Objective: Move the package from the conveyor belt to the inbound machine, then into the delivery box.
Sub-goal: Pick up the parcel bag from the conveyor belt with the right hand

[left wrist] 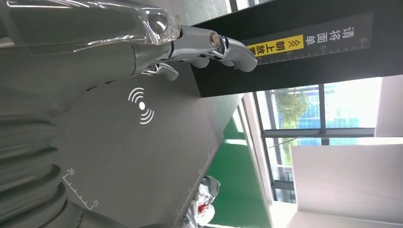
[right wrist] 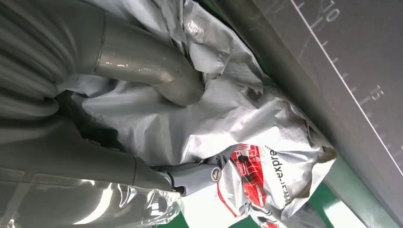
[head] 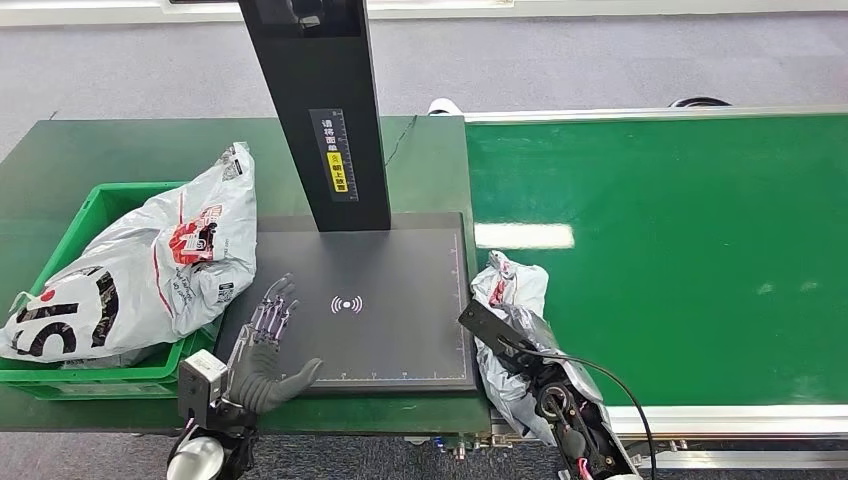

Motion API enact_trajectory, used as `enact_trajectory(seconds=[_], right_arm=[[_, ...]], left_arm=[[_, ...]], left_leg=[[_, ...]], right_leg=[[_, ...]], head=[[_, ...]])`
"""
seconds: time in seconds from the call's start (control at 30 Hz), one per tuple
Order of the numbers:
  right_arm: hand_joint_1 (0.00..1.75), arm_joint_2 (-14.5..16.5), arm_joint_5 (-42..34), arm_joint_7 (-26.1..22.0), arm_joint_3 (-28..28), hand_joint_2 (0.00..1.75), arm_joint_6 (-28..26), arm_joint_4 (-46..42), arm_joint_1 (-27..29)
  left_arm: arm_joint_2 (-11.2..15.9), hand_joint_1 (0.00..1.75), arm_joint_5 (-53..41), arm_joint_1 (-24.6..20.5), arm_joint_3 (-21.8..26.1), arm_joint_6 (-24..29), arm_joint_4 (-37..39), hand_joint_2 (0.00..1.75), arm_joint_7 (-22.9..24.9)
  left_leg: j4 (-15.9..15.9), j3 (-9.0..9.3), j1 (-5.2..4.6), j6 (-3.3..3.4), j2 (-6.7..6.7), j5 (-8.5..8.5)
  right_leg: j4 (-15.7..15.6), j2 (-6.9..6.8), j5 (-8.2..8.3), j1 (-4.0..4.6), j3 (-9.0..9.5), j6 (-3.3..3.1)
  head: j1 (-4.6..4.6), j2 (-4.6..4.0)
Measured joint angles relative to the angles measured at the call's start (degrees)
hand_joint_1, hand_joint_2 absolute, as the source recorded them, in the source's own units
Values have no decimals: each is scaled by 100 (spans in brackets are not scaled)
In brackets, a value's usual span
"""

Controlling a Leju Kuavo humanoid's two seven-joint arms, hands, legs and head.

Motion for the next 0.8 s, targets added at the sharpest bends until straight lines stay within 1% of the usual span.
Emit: enact_trajectory(seconds=[0.1, 0.2, 0.27, 0.4, 0.57, 0.63, 0.8], right_arm=[[175, 1, -266, -338, -47, 175, -345, -181, 156], [175, 4, -624, -777, -128, 175, -669, -567, 324], [175, 10, -780, -960, -175, 175, -791, -828, 380], [175, 19, -847, -1031, -235, 175, -831, -1194, 481], [175, 22, -851, -1032, -276, 175, -833, -1407, 556], [175, 27, -921, -1139, -296, 175, -913, -1472, 585], [175, 90, -1432, -2069, -461, 175, -1736, -2008, 763]], left_arm=[[-1, 0, 115, 76, 25, 17, -84, 175, -124], [-2, 0, 230, 171, 87, 30, -241, 175, -252], [-2, 0, 266, 219, 130, 33, -335, 175, -294], [-4, 0, 277, 278, 173, 34, -460, 175, -308], [-4, 0, 282, 309, 186, 34, -528, 175, -308], [-5, 0, 298, 311, 187, 40, -534, 175, -334], [-16, 0, 416, 316, 201, 104, -543, 175, -542]], left_leg=[[1, -16, 0, 1, -7, 1], [1, -33, 0, 1, -15, 1], [2, -40, 0, 1, -20, 1], [2, -50, 0, 1, -31, 1], [2, -56, -1, 1, -36, 2], [3, -57, -1, 2, -40, 2], [3, -61, -1, 2, -49, 3]], right_leg=[[1, -4, 0, 0, -13, 1], [1, -11, 0, 0, -27, 1], [1, -16, -1, 0, -34, 2], [1, -28, -4, -1, -39, 4], [1, -32, -4, -1, -43, 4], [1, -35, -4, -1, -43, 4], [1, -47, -5, -1, -46, 4]], head=[[0, 0], [-1, 0], [-1, 0], [1, 0], [0, 0], [1, 0], [0, 0]])
